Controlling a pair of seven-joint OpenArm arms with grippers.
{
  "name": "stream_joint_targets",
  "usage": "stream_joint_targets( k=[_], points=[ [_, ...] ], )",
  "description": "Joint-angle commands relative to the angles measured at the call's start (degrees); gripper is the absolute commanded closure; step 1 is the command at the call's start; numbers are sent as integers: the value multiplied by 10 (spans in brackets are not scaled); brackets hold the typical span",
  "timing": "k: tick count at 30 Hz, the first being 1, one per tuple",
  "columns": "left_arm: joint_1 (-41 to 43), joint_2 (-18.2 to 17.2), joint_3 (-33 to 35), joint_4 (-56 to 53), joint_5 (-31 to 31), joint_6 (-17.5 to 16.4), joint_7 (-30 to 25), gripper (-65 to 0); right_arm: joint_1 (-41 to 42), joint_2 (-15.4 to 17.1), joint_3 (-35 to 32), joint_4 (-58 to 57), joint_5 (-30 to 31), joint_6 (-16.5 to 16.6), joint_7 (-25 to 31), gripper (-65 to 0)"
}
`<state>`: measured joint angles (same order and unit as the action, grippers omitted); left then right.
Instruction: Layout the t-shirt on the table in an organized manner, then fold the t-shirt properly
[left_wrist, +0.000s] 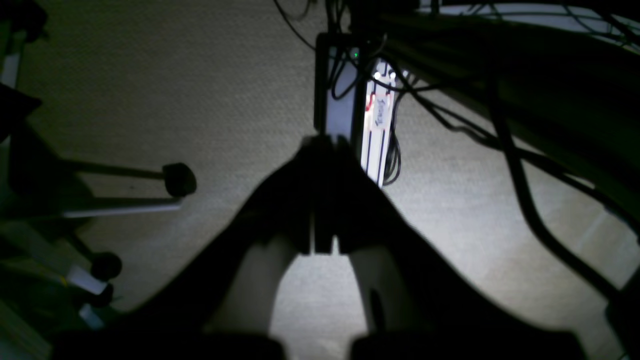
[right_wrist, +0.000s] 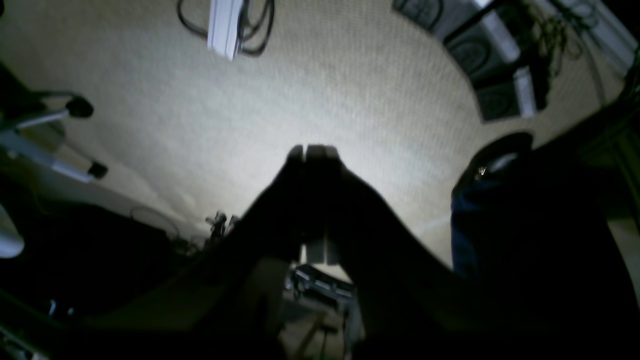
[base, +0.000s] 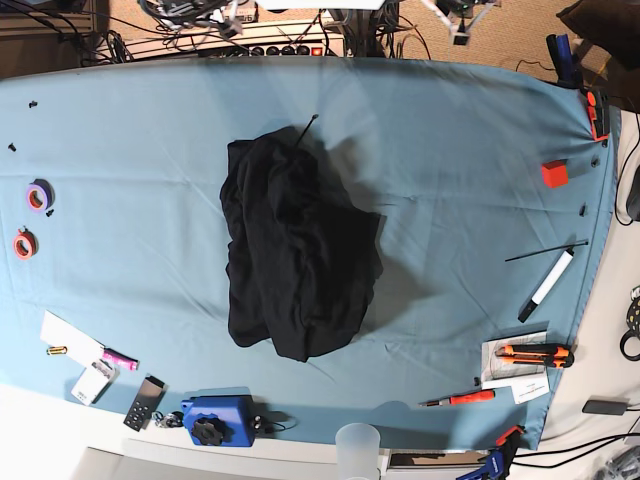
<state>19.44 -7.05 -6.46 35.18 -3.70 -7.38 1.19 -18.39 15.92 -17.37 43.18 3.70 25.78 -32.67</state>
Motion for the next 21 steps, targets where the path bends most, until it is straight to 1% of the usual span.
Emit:
stream_joint_targets(
  k=[1,3,8,10,13,16,17,19,21],
  points=[
    [17,-10,0,18,-11,-2,2,0,-14,14,1,21,12,5,-9,0],
    [42,-20,0,54,-30,-2,15,0,-35,31,1,59,35,5,-20,0],
    [105,-41,0,151,-50,-2,51,0,-79,69,2,141,93,5,-46,0],
    [132,-46,-1,193,-58,-2,62,0,-94,80,2,169,104,5,-55,0],
    [171,-48,-1,257,-57,-2,84,0,-113,89,2,208,104,5,-69,0],
    [209,-47,-1,317,-57,-2,86,0,-132,90,9,248,104,5,-94,0],
    [220,-47,-1,337,-57,-2,96,0,-140,90,14,263,104,5,-102,0],
    [239,-49,-1,378,-55,-3,145,0,-157,90,30,293,105,5,-118,0],
    [256,-54,-1,418,-55,-17,206,0,-176,90,54,325,115,5,-134,0]
  ],
)
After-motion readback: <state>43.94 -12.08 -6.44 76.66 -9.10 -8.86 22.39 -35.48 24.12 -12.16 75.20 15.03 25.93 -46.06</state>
